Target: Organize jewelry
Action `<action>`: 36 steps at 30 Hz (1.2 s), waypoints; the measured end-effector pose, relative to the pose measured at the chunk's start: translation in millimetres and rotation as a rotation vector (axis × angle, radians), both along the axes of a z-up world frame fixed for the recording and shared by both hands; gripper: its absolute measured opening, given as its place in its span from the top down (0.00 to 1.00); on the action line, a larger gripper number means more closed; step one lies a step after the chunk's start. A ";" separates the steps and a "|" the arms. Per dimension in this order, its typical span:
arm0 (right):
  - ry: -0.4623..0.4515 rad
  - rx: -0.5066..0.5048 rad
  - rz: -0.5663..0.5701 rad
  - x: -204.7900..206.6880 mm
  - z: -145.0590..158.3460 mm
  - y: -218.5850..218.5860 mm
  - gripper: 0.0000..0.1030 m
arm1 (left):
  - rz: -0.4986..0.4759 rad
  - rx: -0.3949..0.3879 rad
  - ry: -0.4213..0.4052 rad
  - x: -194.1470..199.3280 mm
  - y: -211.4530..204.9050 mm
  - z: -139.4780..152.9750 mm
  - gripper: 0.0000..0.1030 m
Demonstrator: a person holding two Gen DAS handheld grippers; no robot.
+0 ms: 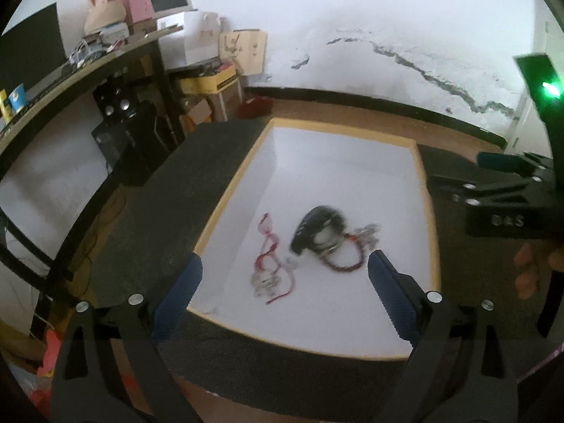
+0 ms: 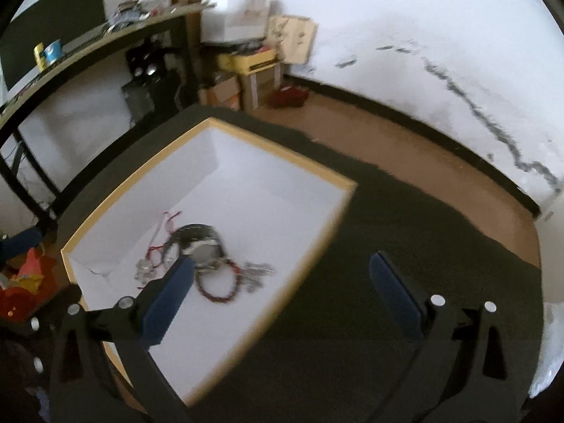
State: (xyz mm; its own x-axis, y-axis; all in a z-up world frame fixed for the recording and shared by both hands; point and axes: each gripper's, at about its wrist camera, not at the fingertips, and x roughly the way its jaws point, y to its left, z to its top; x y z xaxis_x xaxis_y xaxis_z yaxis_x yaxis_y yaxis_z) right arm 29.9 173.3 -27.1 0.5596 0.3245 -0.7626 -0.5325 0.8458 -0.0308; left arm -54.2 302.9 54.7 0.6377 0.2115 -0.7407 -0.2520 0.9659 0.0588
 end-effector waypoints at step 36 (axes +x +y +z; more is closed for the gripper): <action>-0.008 0.065 -0.557 -61.7 -59.9 -371.5 0.06 | -0.346 -0.131 0.005 81.5 -271.7 -78.5 0.08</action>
